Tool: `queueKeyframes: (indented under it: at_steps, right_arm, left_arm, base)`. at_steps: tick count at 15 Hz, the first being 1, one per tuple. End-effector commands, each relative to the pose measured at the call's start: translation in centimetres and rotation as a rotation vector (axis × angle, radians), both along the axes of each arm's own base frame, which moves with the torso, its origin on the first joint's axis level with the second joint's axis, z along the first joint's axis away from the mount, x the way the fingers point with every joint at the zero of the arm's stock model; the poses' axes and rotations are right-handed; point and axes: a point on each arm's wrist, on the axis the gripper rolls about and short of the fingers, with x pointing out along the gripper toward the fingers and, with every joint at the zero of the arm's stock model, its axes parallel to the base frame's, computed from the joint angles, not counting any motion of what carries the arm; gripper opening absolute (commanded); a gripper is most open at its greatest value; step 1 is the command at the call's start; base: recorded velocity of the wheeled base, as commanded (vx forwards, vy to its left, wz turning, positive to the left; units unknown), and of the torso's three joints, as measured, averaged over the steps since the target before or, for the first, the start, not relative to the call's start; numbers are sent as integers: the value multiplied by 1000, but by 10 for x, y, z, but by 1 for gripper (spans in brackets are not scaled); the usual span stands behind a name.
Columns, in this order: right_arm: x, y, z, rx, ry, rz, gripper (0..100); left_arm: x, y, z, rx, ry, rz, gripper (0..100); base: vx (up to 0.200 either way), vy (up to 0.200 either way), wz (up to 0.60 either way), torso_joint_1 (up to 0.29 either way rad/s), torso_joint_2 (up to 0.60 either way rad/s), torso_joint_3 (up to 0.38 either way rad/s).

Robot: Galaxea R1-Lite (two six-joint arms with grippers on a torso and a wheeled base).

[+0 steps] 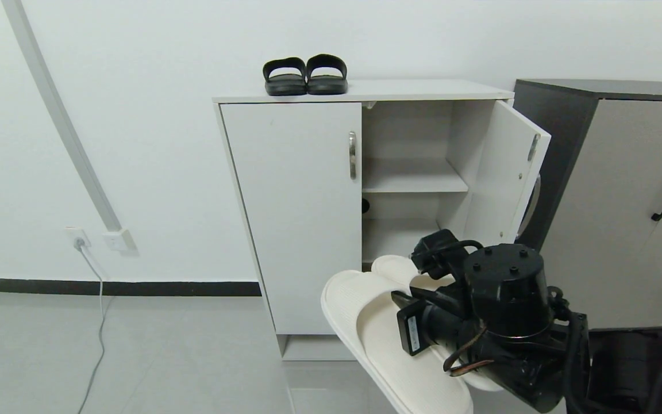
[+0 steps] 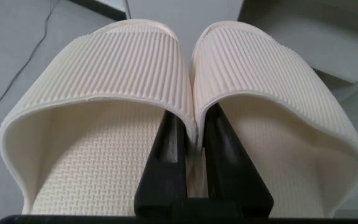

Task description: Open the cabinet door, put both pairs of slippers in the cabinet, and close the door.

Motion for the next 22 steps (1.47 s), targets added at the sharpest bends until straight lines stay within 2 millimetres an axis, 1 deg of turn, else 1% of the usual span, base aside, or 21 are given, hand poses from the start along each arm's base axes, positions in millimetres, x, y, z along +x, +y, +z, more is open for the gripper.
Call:
queueKeyframes:
  at_steps: [1, 4, 6, 8, 11, 13, 15, 17, 18, 22]
  right_arm:
    - [6, 7, -14, -15, 2, -20, 0]
    - [13, 14, -19, 17, -38, -46, 0]
    - [16, 17, -18, 8, -60, -121, 0]
    - [20, 31, -21, -9, -91, -216, 0]
    - [39, 57, -21, 10, -146, -351, 0]
    - [49, 68, -18, 26, -166, -399, 0]
    - [63, 71, -17, 17, -165, -427, 0]
    - [70, 72, -18, 13, -170, -460, 0]
    - [73, 73, -22, 1, -172, -485, 0]
    - [74, 73, -21, -6, -177, -493, 0]
  left_arm:
    - [0, 0, 0, 22, 2, 2, 0]
    - [0, 0, -1, -24, 4, 13, 0]
    - [0, -1, 0, -52, 2, -31, 0]
    - [0, -1, 0, -41, 0, -39, 0]
    - [0, -1, 0, -24, 1, -52, 0]
    - [0, -1, 0, -29, -1, -47, 0]
    - [0, -1, 0, -29, 1, -47, 0]
    - [0, -1, 0, -32, -1, -47, 0]
    - [0, -1, 0, -35, -1, -45, 0]
    - [0, -1, 0, -36, -1, -45, 0]
  base:
    - [0, 0, 0, 0, 0, 0]
    - [0, 0, 0, 0, 0, 0]
    - [0, 0, 0, 0, 0, 0]
    - [0, 0, 0, 0, 0, 0]
    - [0, 0, 0, 0, 0, 0]
    - [0, 0, 0, 0, 0, 0]
    - [0, 0, 0, 0, 0, 0]
    - [0, 0, 0, 0, 0, 0]
    - [0, 0, 0, 0, 0, 0]
    - [0, -200, 0, 4, 6, 0]
